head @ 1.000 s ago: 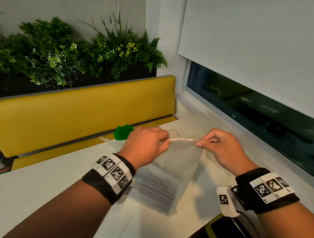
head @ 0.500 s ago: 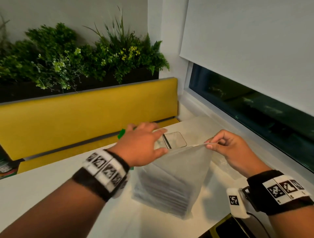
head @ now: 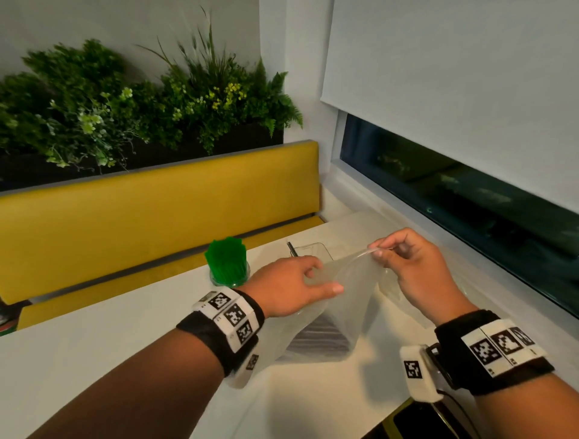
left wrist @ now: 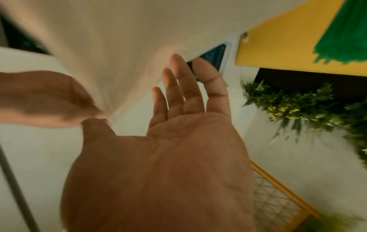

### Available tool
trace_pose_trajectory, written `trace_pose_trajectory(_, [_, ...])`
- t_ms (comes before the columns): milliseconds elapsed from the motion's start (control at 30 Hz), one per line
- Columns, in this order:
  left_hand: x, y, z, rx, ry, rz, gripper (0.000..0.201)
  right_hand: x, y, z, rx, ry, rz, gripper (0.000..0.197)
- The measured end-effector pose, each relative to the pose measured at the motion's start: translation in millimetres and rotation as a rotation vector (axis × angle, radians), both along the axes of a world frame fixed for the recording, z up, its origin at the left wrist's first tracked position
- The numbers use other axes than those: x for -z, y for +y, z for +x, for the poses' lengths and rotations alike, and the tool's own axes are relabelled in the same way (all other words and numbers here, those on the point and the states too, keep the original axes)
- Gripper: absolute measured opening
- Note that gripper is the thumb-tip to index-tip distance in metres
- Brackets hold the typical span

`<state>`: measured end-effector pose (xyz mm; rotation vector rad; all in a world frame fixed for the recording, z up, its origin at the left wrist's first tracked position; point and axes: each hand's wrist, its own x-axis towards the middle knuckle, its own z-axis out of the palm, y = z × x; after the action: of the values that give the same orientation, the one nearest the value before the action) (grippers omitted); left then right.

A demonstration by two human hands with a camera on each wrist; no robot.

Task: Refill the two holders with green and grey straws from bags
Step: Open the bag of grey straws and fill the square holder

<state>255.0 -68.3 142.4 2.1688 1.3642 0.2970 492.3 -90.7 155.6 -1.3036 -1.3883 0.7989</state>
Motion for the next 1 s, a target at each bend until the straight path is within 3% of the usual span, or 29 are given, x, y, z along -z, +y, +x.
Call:
trace_pose_trajectory(33, [1, -4, 8, 0.015, 0.046, 0.04, 0.066, 0, 1, -2, -0.02, -0.002, -0.014, 0.009])
trace_pose_trajectory(100, [4, -8, 21, 0.025, 0.092, 0.155, 0.043, -1, 2, -8, -0.043, -0.03, -0.034, 0.013])
trace_pose_trajectory(267, [-10, 0, 24, -0.164, -0.22, 0.036, 0.027, -5, -14, -15, 0.35, -0.299, 0.106, 0.019])
trace_pose_trajectory(367, [-25, -2, 29, -0.21, -0.369, -0.03, 0.032, -8, -27, -38, 0.103, -0.12, -0.239, 0.047])
trace_pose_trajectory(433, [-32, -7, 34, -0.21, -0.429, -0.074, 0.035, -9, -26, -48, 0.095, -0.022, -0.283, 0.055])
trace_pose_trajectory(533, [-35, -12, 33, -0.285, -0.542, -0.117, 0.036, -23, -29, -44, 0.36, -0.329, 0.142, 0.041])
trace_pose_trajectory(567, [-34, -12, 31, -0.331, -0.594, -0.122, 0.036, -26, -35, -42, 0.361, -0.406, 0.224, 0.038])
trace_pose_trajectory(600, [-32, -11, 27, -0.371, -0.645, -0.136, 0.035, -28, -41, -42, 0.312, -0.457, 0.2, 0.045])
trace_pose_trajectory(667, [-29, -13, 23, -0.392, -0.774, -0.243, 0.03, -22, -46, -50, 0.093, -0.49, -0.076, 0.062])
trace_pose_trajectory(767, [-23, -20, 23, -0.3, -0.896, -0.446, 0.021, -2, -35, -60, -0.232, -0.219, -0.422, 0.07])
trace_pose_trajectory(833, [-17, -21, 20, -0.268, -0.838, -0.419, 0.015, 5, -25, -63, -0.311, -0.025, -0.466, 0.044])
trace_pose_trajectory(900, [-10, -19, 9, -0.313, -0.786, -0.371, 0.015, 9, -18, -59, -0.324, 0.053, -0.466, 0.014])
trace_pose_trajectory(1000, [2, -12, -15, -0.405, -0.738, -0.344, 0.022, 22, -8, -42, -0.189, 0.284, -0.54, 0.01])
